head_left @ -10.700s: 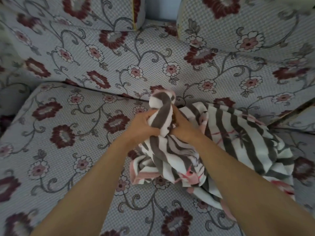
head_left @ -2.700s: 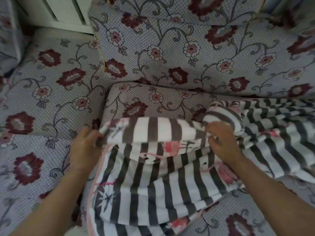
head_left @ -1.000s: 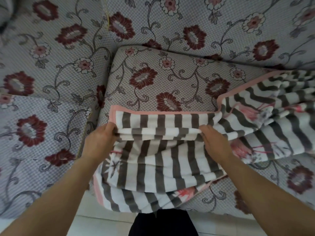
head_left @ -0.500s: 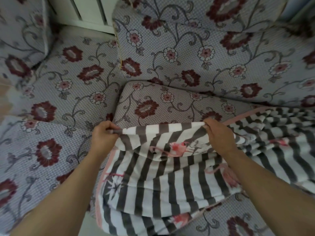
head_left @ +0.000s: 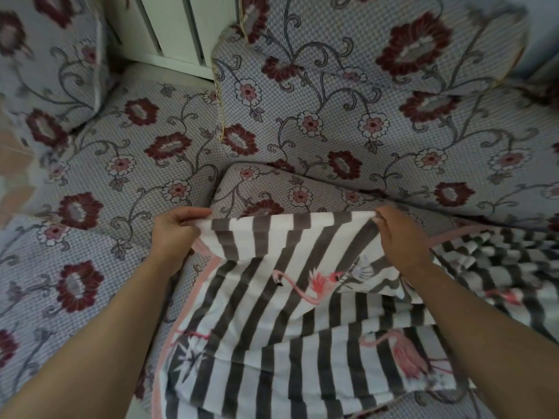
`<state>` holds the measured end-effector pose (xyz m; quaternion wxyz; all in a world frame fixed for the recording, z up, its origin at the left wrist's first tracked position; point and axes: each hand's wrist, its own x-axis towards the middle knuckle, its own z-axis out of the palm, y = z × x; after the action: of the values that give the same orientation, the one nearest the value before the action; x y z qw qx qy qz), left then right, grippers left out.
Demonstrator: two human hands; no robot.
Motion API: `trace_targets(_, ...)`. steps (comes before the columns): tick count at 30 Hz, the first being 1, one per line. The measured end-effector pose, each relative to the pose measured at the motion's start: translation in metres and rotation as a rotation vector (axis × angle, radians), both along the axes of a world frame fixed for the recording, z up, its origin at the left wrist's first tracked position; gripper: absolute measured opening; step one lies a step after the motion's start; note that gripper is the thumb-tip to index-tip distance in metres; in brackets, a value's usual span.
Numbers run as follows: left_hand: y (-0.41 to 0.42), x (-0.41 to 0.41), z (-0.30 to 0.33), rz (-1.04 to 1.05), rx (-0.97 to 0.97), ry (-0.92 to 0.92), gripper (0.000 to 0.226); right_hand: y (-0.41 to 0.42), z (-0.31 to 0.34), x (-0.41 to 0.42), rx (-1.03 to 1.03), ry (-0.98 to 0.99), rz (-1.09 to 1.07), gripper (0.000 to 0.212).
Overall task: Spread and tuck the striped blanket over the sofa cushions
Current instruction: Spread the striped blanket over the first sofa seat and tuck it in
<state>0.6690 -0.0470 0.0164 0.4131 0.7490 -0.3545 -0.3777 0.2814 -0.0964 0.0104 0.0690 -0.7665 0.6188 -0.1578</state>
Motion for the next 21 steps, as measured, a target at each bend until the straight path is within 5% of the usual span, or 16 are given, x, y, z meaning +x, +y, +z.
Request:
trace_targets(10,-0.025,0.012,0.000,-0.275,-0.140,-0.772,0.029,-0.028,0.004,0.005,0.190,0.002,0.079,0.021)
trace_targets(15,-0.036,0.050,-0.009,-0.615,0.166,-0.810,0.025,-0.029,0.034,0.019,1.243,-0.220,0.167,0.022)
trace_targets(17,-0.050,0.074,-0.009,-0.705,0.320,-0.813,0.029,-0.034,0.036,0.020,1.426,-0.378,0.117,0.022)
trace_targets(21,-0.103,0.091,-0.010,-0.665,0.322,-0.884,0.030,-0.064,0.016,0.032,1.078,-0.451,-0.075,0.010)
